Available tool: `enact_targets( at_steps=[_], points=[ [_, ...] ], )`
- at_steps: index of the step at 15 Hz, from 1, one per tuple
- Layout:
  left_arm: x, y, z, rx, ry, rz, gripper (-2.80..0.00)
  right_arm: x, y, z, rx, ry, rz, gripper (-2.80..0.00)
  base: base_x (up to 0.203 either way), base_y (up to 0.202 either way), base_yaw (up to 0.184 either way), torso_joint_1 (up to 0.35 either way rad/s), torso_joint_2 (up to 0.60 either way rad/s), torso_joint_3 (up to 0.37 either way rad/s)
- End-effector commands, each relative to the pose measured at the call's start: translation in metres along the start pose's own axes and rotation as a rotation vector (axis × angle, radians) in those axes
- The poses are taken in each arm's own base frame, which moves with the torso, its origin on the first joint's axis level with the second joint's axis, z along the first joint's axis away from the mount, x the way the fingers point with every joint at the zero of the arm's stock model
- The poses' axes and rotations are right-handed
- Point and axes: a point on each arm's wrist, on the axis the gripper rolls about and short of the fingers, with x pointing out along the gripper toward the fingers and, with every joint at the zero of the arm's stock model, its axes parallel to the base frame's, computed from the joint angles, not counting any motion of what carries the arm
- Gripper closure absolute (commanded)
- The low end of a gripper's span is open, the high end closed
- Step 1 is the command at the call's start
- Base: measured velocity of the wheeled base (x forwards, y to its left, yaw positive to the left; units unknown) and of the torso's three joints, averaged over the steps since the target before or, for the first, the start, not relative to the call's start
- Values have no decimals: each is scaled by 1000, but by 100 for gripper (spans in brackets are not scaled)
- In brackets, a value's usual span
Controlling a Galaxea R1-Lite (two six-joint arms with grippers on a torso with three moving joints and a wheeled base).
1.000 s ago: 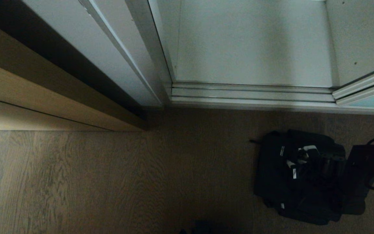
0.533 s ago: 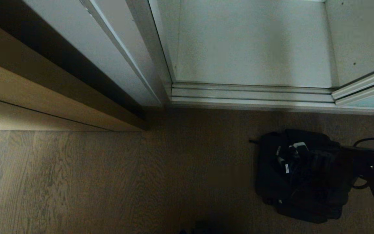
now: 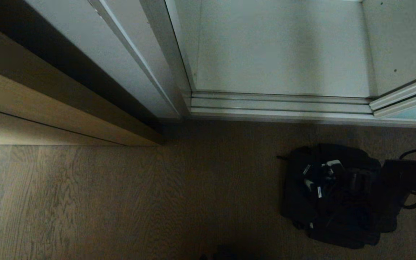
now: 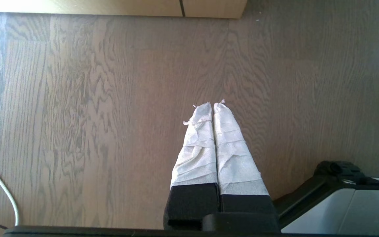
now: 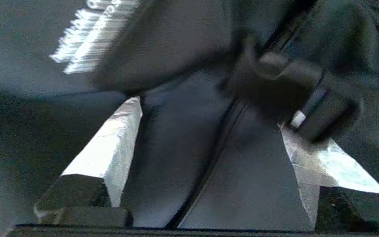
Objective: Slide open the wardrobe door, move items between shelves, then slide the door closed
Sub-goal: Place the bag on the higher shelf
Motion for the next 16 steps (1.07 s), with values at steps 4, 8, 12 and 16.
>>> enact_targets(
  at_steps=[4, 8, 12, 16],
  points=[
    [0, 0, 0, -1, 1, 0, 0, -29, 23, 21, 97, -51, 91, -280, 0, 0, 0, 0, 0, 0],
    [0, 0, 0, -1, 1, -1, 0, 2, 19, -4, 118, -23, 62, -280, 0, 0, 0, 0, 0, 0],
    [0, 0, 0, -1, 1, -1, 0, 21, 12, -20, 126, 33, 25, -280, 0, 0, 0, 0, 0, 0],
    [0, 0, 0, -1, 1, -1, 0, 23, 9, -16, 134, 60, 16, -280, 0, 0, 0, 0, 0, 0]
  ],
)
